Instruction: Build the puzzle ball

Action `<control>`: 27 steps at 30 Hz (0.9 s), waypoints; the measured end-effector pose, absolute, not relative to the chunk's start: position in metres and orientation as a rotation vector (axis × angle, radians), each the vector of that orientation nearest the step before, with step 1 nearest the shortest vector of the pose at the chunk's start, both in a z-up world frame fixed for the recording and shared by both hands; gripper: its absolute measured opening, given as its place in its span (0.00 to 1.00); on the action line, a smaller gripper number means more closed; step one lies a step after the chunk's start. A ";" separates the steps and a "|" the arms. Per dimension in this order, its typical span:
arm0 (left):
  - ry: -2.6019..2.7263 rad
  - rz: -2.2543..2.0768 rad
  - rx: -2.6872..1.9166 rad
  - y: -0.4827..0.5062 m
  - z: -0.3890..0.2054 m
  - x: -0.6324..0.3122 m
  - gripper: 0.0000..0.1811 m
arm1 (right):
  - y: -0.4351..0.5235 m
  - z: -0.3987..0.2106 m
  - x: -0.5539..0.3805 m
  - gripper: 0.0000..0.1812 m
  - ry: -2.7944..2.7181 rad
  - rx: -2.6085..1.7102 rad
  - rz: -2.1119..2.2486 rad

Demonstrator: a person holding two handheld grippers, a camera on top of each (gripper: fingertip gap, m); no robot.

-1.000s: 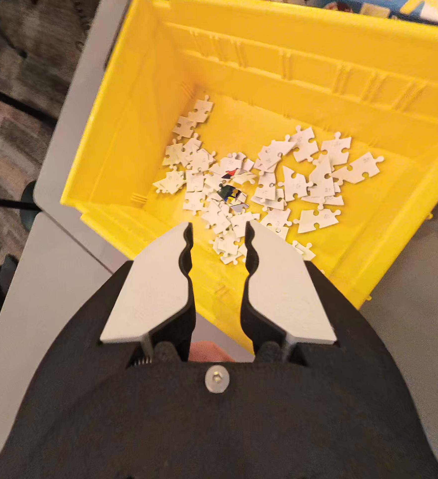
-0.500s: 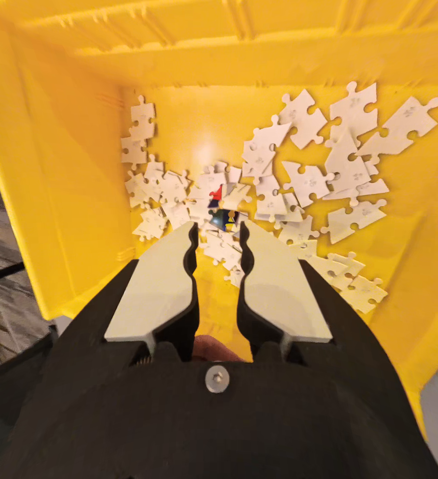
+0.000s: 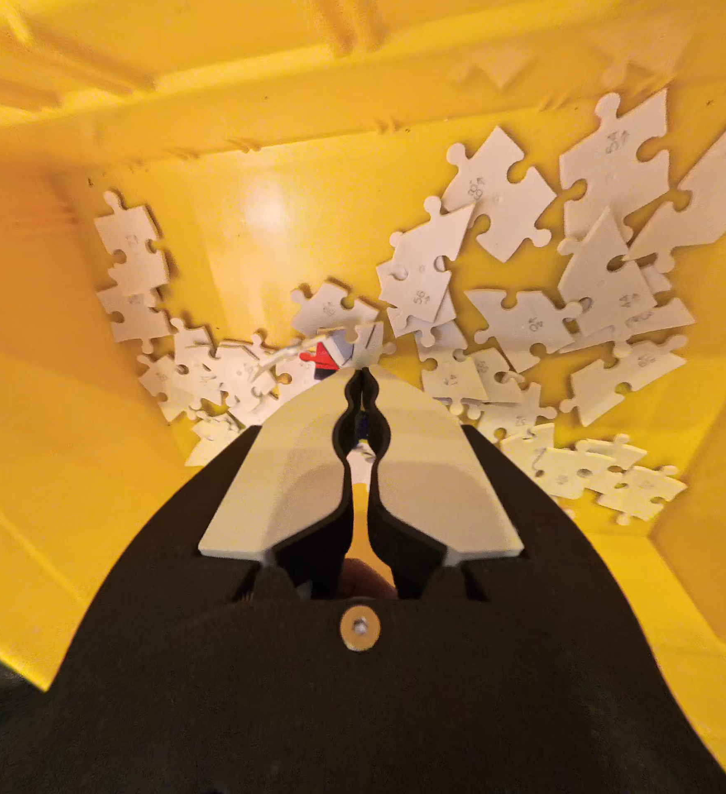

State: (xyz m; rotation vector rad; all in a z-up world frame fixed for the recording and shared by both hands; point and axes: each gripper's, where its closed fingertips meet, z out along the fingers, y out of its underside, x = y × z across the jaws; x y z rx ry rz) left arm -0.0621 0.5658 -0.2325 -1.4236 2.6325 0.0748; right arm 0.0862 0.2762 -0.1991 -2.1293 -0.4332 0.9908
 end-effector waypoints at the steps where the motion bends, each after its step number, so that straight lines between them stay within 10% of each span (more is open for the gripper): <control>1: 2.627 0.057 -1.458 0.566 -0.231 -0.061 0.00 | 0.276 -0.199 0.086 0.09 -0.433 -2.127 0.993; 8: 2.492 -0.131 -1.594 0.578 -0.203 -0.052 0.02 | 0.276 -0.197 0.087 0.10 -0.432 -2.114 0.999; 15: 2.619 0.050 -1.464 0.572 -0.235 -0.057 0.28 | 0.276 -0.196 0.087 0.10 -0.427 -2.109 1.006; 27: 2.472 -0.183 -1.573 0.577 -0.209 -0.038 0.02 | 0.276 -0.193 0.088 0.10 -0.423 -2.092 1.017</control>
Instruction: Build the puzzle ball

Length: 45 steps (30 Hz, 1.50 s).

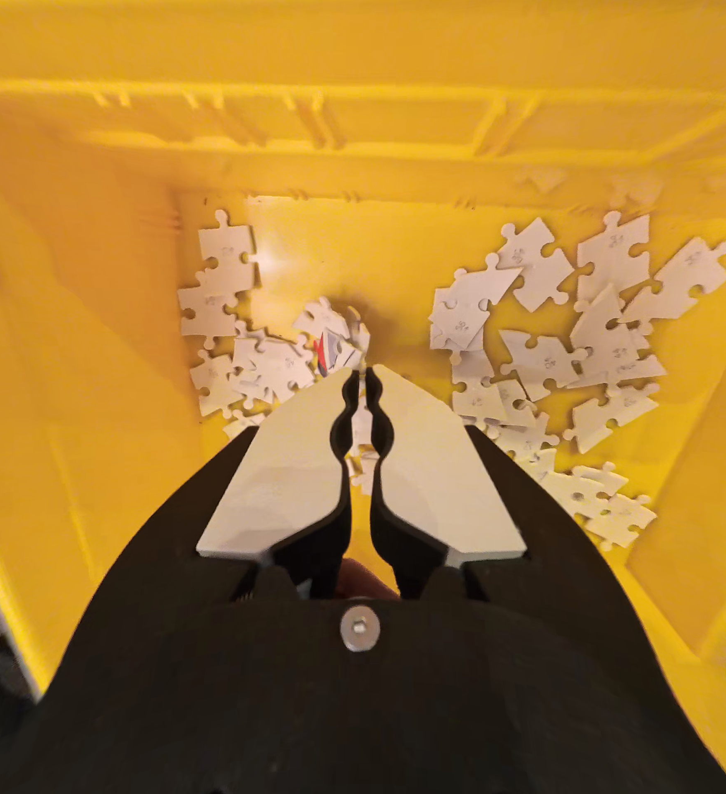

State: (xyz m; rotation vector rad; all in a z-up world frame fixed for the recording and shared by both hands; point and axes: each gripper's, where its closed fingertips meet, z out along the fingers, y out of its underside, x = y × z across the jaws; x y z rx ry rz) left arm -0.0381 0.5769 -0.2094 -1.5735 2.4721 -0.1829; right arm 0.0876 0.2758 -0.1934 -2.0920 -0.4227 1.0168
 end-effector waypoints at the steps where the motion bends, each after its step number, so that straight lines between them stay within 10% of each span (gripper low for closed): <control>1: 2.470 -0.208 -1.594 0.576 -0.208 -0.039 0.01 | 0.276 -0.193 0.088 0.10 -0.422 -2.090 1.018; 14: 2.339 -0.334 -1.823 0.566 -0.206 -0.031 0.24 | 0.275 -0.192 0.088 0.10 -0.425 -2.080 1.027; 29: 2.170 -0.281 -2.001 0.579 -0.233 -0.017 0.17 | 0.274 -0.189 0.087 0.10 -0.428 -2.063 1.037; 45: 2.036 -0.660 -1.695 0.443 -0.112 -0.067 0.16 | 0.274 -0.187 0.087 0.11 -0.429 -2.053 1.045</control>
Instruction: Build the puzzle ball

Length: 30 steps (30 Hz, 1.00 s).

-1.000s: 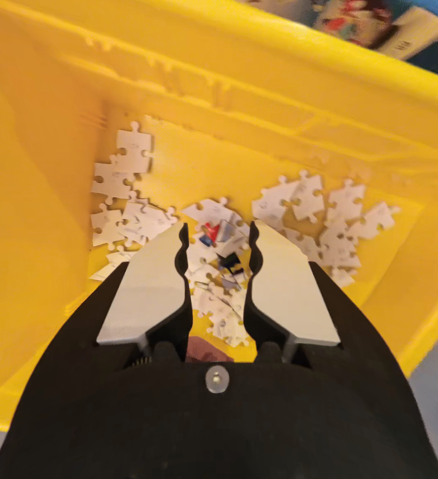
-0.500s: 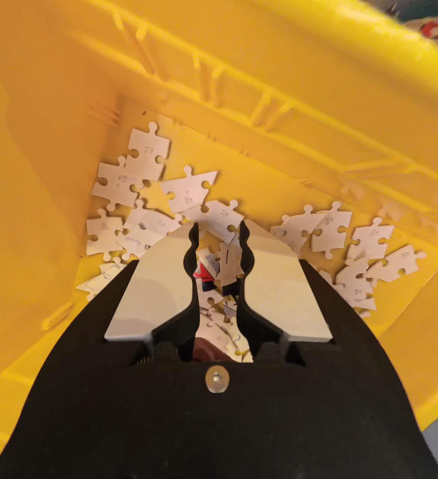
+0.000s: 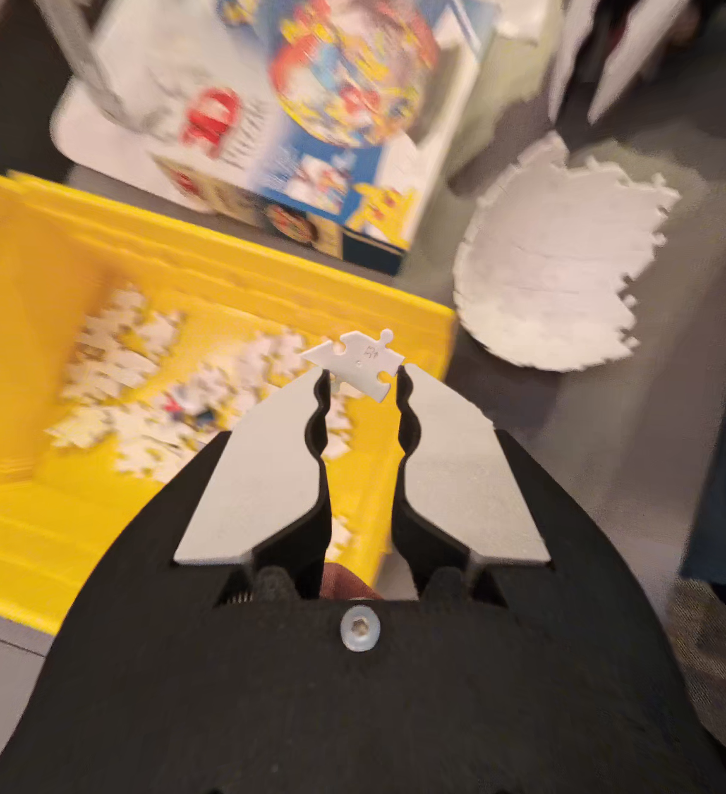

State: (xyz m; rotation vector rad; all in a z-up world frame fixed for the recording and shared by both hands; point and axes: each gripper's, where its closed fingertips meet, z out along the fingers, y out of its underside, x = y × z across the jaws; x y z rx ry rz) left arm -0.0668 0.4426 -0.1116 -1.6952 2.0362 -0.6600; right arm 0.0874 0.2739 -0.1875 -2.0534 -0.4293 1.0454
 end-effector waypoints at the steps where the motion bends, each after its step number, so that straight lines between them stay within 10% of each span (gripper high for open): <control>1: 2.066 -0.606 -1.717 0.425 -0.123 -0.077 0.16 | 0.274 -0.188 0.087 0.11 -0.431 -2.055 1.046; 15: 2.115 -0.624 -1.883 0.340 -0.218 -0.118 0.26 | 0.274 -0.189 0.086 0.11 -0.439 -2.063 1.030; 22: 1.897 -0.404 -1.650 0.458 -0.123 -0.086 0.21 | 0.273 -0.189 0.086 0.11 -0.441 -2.060 1.039; 30: 2.362 0.056 -1.542 0.568 -0.200 -0.057 0.26 | 0.273 -0.188 0.086 0.11 -0.441 -2.055 1.039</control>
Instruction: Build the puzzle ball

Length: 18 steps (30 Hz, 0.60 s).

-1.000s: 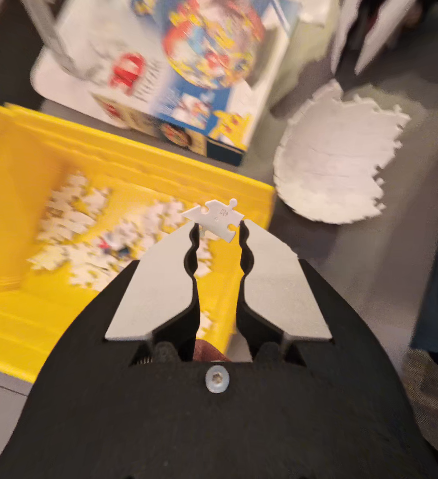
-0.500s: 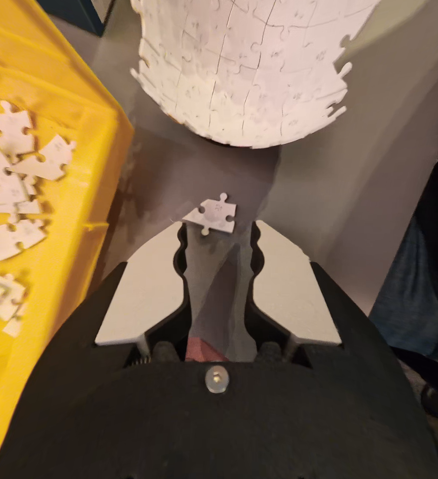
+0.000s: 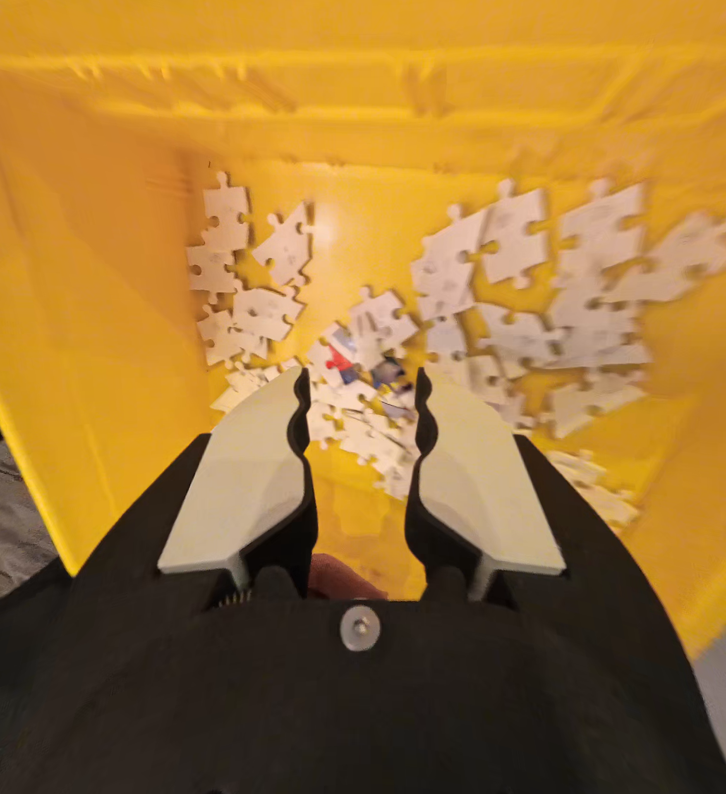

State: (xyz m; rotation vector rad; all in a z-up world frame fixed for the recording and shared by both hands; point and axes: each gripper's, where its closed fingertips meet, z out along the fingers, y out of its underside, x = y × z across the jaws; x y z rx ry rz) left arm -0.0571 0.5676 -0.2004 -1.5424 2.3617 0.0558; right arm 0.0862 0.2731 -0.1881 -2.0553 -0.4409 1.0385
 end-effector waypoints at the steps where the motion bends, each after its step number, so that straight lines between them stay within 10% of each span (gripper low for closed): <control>1: 2.399 0.068 -1.517 0.575 -0.208 -0.054 0.25 | 0.273 -0.188 0.086 0.11 -0.441 -2.055 1.041; 18: 2.441 -0.200 -1.687 0.592 -0.204 -0.051 0.01 | 0.272 -0.184 0.087 0.12 -0.439 -2.033 1.064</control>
